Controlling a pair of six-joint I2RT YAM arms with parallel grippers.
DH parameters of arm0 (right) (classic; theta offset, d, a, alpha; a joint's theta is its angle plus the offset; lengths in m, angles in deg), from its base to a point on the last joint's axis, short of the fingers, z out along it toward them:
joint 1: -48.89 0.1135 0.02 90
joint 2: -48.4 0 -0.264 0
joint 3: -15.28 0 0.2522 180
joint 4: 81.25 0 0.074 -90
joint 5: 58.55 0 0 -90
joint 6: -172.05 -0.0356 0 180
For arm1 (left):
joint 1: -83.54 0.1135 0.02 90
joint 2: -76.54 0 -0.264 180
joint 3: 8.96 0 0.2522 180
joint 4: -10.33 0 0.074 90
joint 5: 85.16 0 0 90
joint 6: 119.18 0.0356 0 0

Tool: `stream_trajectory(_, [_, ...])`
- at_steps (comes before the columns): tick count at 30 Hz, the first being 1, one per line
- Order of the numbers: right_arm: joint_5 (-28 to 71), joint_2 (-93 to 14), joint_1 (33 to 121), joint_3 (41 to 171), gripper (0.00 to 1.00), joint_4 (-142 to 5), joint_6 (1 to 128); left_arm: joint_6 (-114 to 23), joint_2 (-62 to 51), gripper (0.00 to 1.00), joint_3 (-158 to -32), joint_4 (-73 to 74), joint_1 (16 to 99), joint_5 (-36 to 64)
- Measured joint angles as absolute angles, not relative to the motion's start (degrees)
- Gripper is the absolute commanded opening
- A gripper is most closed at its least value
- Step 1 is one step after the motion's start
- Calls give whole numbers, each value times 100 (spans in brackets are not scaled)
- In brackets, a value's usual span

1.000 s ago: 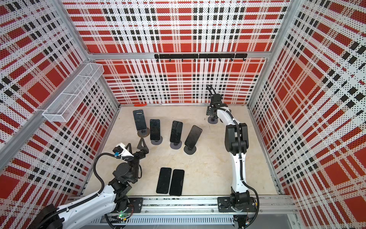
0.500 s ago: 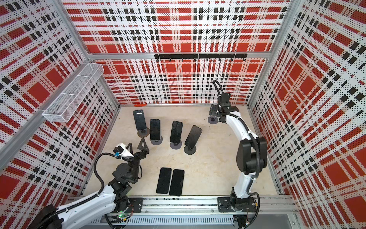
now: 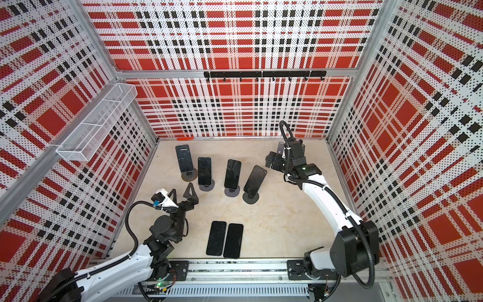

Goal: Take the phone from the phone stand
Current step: 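Open the right gripper off the placed stand while the left arm reaches toward the phones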

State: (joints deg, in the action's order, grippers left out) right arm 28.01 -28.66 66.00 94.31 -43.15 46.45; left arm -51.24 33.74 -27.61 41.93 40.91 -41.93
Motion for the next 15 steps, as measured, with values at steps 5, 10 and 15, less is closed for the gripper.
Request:
stream_trajectory(5, [2755,-2464,6597,8631,94,-4781,4742,-5124,3304,98,-2811,4193,4074,-4164])
stream_trajectory(10, [2716,-2409,6597,8472,92,-4873,4687,-5002,3129,98,-2925,4184,3988,-4125])
stream_trajectory(15, [2738,-2379,6604,8548,93,-4650,4418,-4772,2921,98,-3198,4128,3628,-4127])
